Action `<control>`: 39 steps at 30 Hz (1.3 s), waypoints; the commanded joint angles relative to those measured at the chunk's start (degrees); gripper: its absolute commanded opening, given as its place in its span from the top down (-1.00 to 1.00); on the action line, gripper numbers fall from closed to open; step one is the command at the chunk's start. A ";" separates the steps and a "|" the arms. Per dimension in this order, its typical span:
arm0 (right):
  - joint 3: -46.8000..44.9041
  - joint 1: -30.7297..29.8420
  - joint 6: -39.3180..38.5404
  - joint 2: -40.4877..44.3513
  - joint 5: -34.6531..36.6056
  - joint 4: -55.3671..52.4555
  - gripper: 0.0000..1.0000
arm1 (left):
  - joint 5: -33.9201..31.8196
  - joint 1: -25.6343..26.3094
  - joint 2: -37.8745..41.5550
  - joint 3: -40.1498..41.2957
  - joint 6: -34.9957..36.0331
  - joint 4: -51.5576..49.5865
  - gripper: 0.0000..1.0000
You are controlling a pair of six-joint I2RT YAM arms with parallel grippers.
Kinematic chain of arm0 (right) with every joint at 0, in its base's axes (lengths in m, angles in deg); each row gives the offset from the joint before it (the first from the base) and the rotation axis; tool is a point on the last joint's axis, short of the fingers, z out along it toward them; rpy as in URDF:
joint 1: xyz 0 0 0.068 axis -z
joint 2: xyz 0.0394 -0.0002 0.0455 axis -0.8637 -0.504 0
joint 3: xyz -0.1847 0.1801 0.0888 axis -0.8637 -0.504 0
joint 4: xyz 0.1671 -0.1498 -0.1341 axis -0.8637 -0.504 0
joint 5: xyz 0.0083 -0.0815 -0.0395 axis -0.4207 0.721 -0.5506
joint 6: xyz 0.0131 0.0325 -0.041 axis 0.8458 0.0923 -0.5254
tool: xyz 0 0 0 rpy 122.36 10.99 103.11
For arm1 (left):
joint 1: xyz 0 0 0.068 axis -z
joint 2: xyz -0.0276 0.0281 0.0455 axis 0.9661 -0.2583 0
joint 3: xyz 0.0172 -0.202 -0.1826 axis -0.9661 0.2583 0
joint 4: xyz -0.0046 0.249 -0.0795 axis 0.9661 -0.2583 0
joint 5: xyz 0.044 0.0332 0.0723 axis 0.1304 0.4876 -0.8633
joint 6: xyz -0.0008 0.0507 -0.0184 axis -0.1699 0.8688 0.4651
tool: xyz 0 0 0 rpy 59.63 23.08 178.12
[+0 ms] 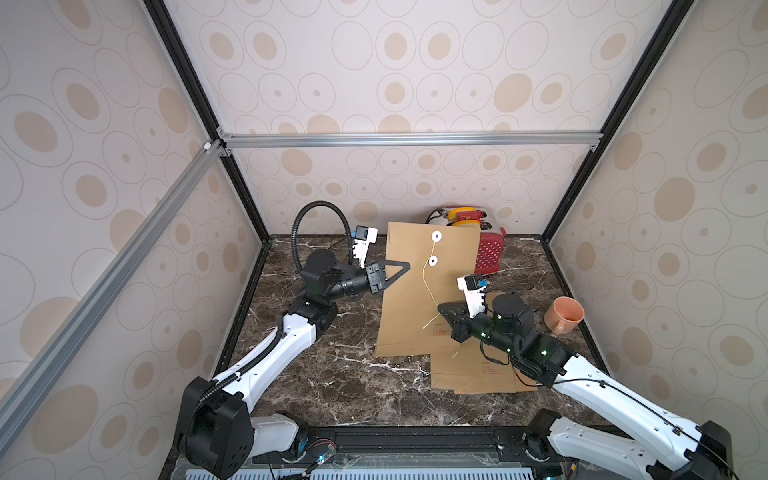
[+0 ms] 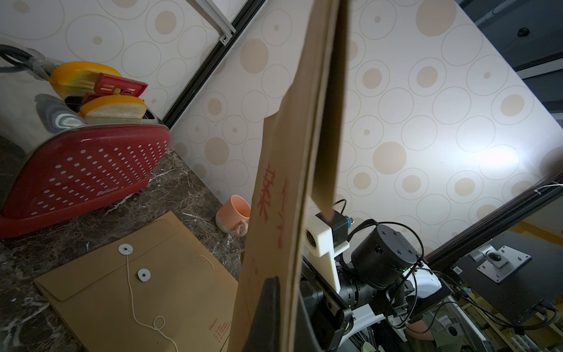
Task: Close the mouth of the file bag
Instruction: Close the file bag.
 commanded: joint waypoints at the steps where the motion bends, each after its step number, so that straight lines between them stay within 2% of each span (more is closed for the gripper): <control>1: -0.62 0.52 0.12 0.46 2.40 -3.03 1.00 | 0.92 -0.33 1.28 -0.54 -1.06 3.22 1.00; 5: -0.66 1.14 -0.05 0.74 4.58 -5.88 1.00 | 1.08 -0.36 1.22 -0.63 -1.02 3.13 1.00; 13: -1.08 2.40 -0.07 1.15 4.03 -5.89 1.00 | 1.93 -0.36 0.78 -0.89 -1.34 3.63 1.00; 20: 5.82 4.41 -5.19 2.06 5.06 -12.85 1.00 | 1.04 0.00 1.36 -3.23 6.09 -7.54 1.00; 23: 8.52 8.13 -7.26 2.27 3.20 -15.40 1.00 | 0.84 0.14 1.81 -3.58 7.52 -9.01 1.00; 27: 13.45 16.72 -8.48 0.02 -5.42 -18.79 1.00 | -0.01 0.76 2.74 -4.46 11.12 -13.47 1.00; 30: 17.88 20.29 -10.11 -2.21 -8.04 -21.54 1.00 | -1.12 1.32 3.49 -5.10 14.00 -16.79 1.00; 33: 21.94 22.37 -11.56 -5.14 -9.73 -24.34 1.00 | -1.62 1.47 4.03 -5.20 15.10 -17.94 1.00; 39: 26.69 22.85 -13.29 -9.12 -9.71 -26.29 1.00 | -1.94 2.54 4.30 -5.47 16.35 -19.09 1.00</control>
